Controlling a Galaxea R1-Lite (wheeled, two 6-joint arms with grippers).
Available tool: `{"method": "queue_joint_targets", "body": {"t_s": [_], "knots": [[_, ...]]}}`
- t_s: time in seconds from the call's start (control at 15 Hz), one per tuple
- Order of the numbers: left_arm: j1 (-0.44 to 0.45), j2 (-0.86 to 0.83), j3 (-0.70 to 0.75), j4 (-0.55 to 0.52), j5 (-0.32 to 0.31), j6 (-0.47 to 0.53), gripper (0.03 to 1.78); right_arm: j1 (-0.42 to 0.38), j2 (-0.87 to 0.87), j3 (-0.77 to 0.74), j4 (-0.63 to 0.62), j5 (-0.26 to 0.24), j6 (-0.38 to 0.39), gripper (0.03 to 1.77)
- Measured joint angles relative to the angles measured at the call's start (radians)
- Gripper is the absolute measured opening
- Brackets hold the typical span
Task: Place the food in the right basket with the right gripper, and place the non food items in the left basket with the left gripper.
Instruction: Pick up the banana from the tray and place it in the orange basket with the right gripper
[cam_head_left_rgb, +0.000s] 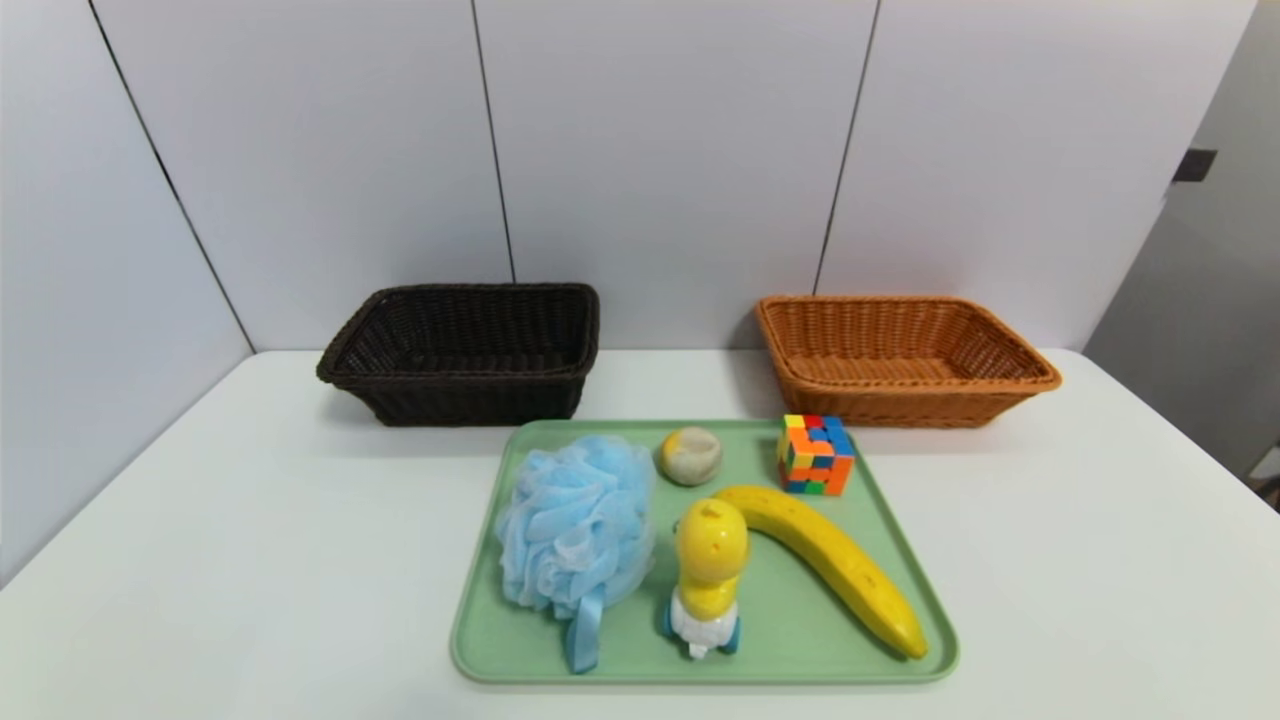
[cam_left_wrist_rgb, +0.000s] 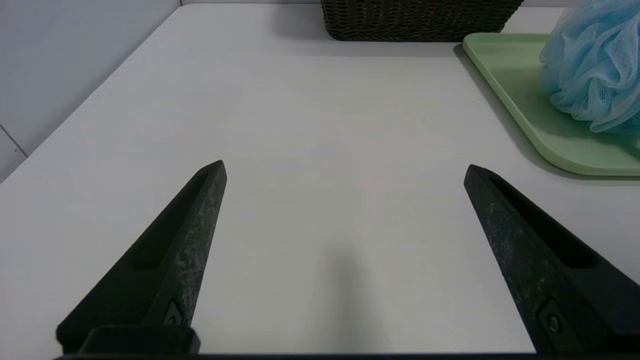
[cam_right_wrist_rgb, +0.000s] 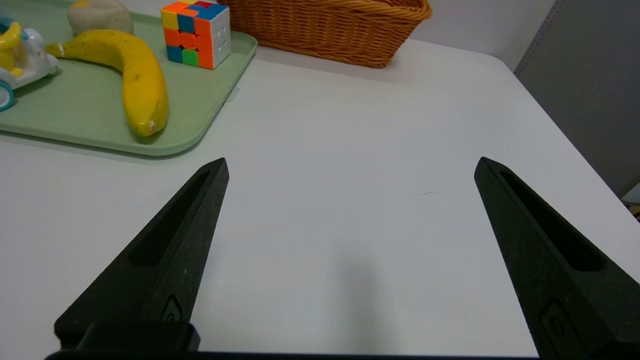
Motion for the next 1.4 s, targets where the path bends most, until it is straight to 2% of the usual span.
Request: {"method": "queue_joint_targets", "body": {"t_s": [0.27,0.47,0.8,1.07,1.4], "knots": [[0.0,0.0,-0.002,0.009,0.0,0.002,1.69,0.0,0.0,-0.002,0.008,-0.01,0.062,1.7],[0.0,0.002,-0.059,0.061,-0.008,0.007,1.69,0.0,0.002,-0.012,0.018,-0.011,0.069,1.7],[0.0,0.065,-0.32,0.386,-0.021,-0.003,1.69,0.0,0.019,-0.04,0.023,0.0,0.045,1.7],[0.0,0.208,-0.496,0.413,-0.023,-0.003,1.69,-0.002,0.147,-0.23,0.097,0.009,0.083,1.7],[-0.001,0.39,-0.634,0.42,-0.026,-0.004,1.69,-0.002,0.456,-0.514,0.125,0.042,0.218,1.7]]}}
